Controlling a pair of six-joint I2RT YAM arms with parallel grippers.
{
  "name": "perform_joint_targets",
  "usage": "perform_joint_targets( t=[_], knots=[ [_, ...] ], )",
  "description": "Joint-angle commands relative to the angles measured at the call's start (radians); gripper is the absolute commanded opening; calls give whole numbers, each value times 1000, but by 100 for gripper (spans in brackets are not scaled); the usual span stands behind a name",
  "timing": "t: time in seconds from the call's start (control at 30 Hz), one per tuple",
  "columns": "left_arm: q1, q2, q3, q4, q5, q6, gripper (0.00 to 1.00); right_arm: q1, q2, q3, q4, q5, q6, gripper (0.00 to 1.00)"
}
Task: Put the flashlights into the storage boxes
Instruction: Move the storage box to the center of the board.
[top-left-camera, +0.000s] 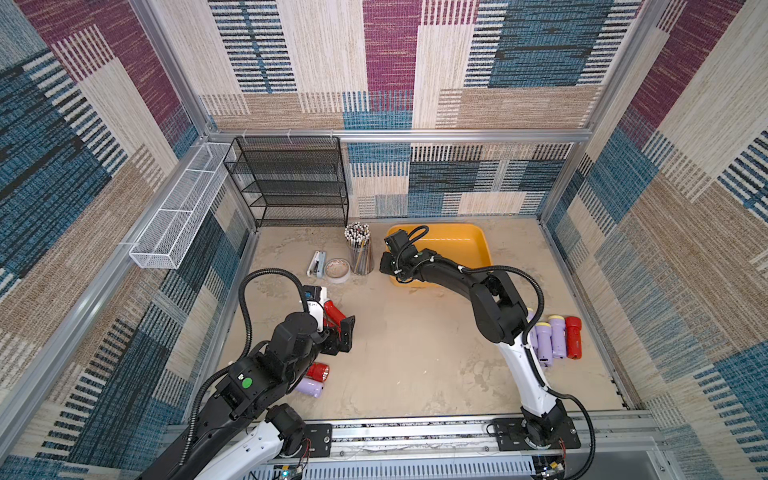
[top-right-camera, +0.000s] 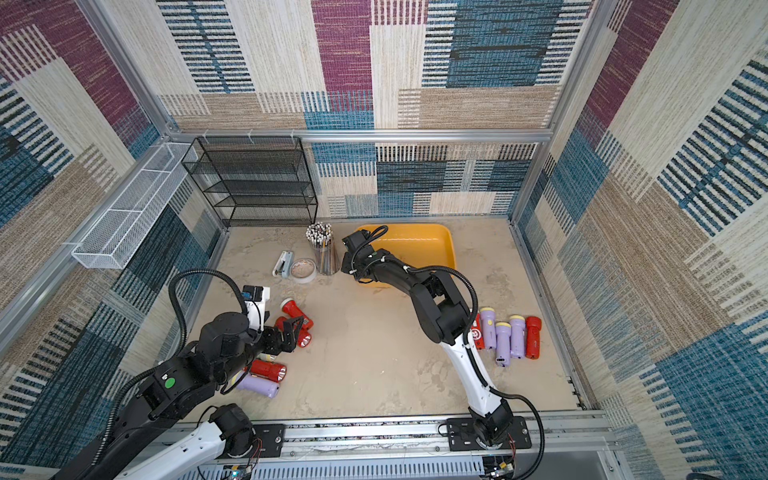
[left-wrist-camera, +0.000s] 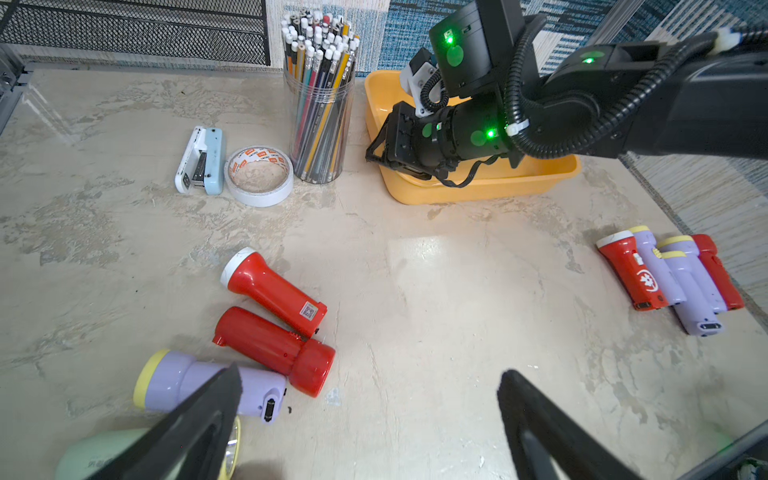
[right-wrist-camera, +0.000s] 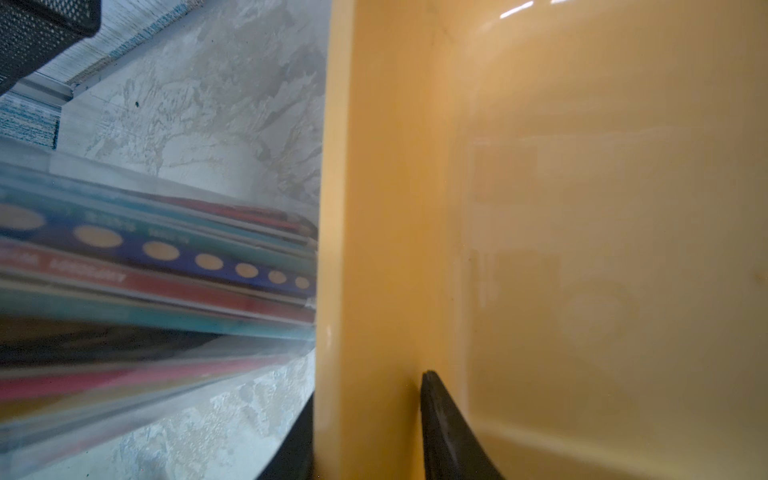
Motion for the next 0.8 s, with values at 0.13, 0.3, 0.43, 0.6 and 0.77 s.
perform_joint_targets(
  t=[0.13,0.3,0.43,0.6,0.77],
  knots=[
    [0,-22,1,-33,-18,-28,99,30,-128,-99,-17,86,-1,66],
    [0,6,-7,-16,-11,-49,99,30,-333,-277,3,160,-77,76],
    [0,52,-19,43,56,-62,100,27,-537,-498,-9,262,-155,84],
    [-1,137,-88,218,150,-98,100,-6,-740,-770,-61,384,-157,86],
    [-15,273,-113,389,239,-107,100,-93,-890,-956,-108,379,-106,88]
  ],
)
